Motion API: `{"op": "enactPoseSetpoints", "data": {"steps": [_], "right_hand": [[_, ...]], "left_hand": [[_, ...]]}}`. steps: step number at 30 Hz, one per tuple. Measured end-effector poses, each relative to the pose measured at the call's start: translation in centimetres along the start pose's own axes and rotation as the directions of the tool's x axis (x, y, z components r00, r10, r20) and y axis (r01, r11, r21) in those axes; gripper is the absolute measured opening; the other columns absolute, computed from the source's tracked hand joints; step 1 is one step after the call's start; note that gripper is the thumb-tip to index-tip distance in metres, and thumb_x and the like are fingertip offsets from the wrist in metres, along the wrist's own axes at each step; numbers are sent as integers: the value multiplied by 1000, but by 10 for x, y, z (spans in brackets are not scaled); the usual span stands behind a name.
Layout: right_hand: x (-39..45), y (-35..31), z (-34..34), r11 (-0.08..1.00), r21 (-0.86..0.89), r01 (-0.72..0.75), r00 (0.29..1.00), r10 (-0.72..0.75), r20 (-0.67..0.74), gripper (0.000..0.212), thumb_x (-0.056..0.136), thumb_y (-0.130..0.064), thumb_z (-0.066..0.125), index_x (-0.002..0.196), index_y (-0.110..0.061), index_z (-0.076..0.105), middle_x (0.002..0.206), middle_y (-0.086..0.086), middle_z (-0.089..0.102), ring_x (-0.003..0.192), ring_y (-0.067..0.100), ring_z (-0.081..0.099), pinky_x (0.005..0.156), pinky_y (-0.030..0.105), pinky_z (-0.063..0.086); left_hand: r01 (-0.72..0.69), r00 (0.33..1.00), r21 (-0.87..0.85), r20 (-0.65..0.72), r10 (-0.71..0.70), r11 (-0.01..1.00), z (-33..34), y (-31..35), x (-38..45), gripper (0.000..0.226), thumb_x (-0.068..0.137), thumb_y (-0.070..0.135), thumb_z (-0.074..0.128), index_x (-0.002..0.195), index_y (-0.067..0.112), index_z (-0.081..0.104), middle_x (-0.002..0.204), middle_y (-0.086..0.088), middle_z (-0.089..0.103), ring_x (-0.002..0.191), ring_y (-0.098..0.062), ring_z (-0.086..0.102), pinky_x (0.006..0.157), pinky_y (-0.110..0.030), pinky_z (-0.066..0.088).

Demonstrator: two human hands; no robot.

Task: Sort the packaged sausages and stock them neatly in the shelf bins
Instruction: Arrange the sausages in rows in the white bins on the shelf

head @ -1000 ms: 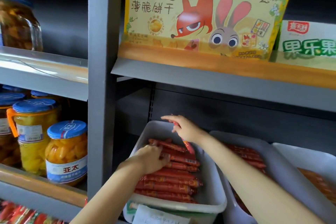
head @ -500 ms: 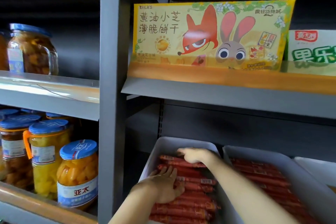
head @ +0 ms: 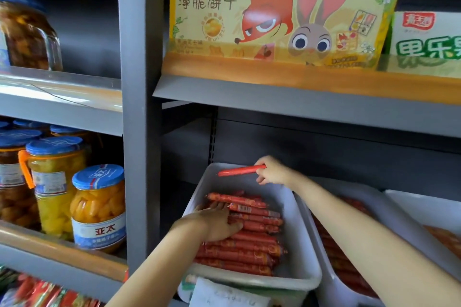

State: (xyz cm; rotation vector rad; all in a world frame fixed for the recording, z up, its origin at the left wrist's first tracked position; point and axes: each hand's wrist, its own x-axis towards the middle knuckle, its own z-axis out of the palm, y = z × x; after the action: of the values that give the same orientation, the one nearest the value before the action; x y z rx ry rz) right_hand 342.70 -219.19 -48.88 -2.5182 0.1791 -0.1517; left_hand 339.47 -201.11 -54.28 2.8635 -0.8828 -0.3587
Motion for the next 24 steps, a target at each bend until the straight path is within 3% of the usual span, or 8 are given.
{"op": "enactPoseSetpoints", "data": {"steps": [2, 5, 7, 10, 13, 18, 21, 24], "right_hand": [[6, 12, 8, 990, -141, 20, 1000, -23, -13, 15, 93, -4, 45, 93, -11, 59, 92, 13, 60, 93, 27, 59, 79, 29, 47], [-1, 22, 15, 952, -298, 71, 996, -86, -39, 39, 94, -5, 42, 130, -16, 49, 129, 9, 50, 120, 28, 50, 101, 35, 39], [-11, 24, 11, 939, -302, 167, 986, -164, 36, 42, 92, 1, 41, 130, -11, 52, 129, 8, 54, 122, 25, 50, 100, 31, 38], [-31, 19, 15, 860, -434, 268, 940, -135, 314, 42, 94, -9, 46, 136, -10, 45, 138, 7, 49, 127, 24, 45, 102, 30, 35], [-32, 16, 25, 866, -430, 257, 929, -99, 356, 43, 98, -17, 44, 141, -11, 38, 141, 8, 46, 126, 25, 44, 99, 27, 34], [-6, 9, 32, 943, -268, 199, 977, -169, 131, 41, 96, -1, 33, 129, -13, 55, 136, 5, 53, 125, 21, 48, 103, 27, 37], [-1, -3, 42, 910, -342, 233, 943, -125, 309, 54, 94, 0, 32, 145, -18, 33, 150, 3, 36, 138, 22, 33, 113, 35, 27], [7, -8, 43, 893, -412, 178, 915, 4, 404, 51, 96, -12, 32, 146, -21, 31, 152, 2, 32, 139, 25, 30, 115, 41, 23]], "left_hand": [[40, 999, -54, -26, -41, 998, 1, -2, 3, 76, 97, 53, 28, 150, 9, -3, 158, -9, -8, 146, -21, -4, 119, -36, 7], [115, 992, -113, -47, -121, 987, 0, -1, 1, 81, 98, 48, 31, 147, 3, -14, 156, -16, -14, 146, -27, 0, 118, -32, 10], [119, 990, -129, -63, -128, 985, -2, 0, -2, 82, 98, 46, 33, 146, 1, -17, 155, -17, -16, 146, -27, -1, 118, -32, 9], [112, 989, -165, -78, -126, 980, -3, -1, -1, 84, 98, 45, 36, 146, 3, -18, 154, -15, -21, 146, -27, -3, 118, -33, 10], [87, 995, -114, -36, -91, 990, -2, 0, -1, 81, 98, 47, 35, 148, 6, -14, 155, -13, -22, 146, -25, -6, 119, -33, 8], [33, 999, -54, 8, -33, 998, -4, 0, -2, 65, 98, 49, 29, 150, 13, 14, 158, -11, 6, 139, -24, 28, 113, -31, 23], [39, 999, -28, 0, -39, 999, -2, -1, 0, 62, 98, 49, 31, 148, 13, 26, 154, -9, 24, 134, -23, 37, 110, -31, 28], [32, 995, -21, -89, -34, 999, -2, -5, -1, 50, 98, 43, 35, 138, 13, 42, 142, -9, 43, 126, -23, 46, 104, -29, 34]]}}
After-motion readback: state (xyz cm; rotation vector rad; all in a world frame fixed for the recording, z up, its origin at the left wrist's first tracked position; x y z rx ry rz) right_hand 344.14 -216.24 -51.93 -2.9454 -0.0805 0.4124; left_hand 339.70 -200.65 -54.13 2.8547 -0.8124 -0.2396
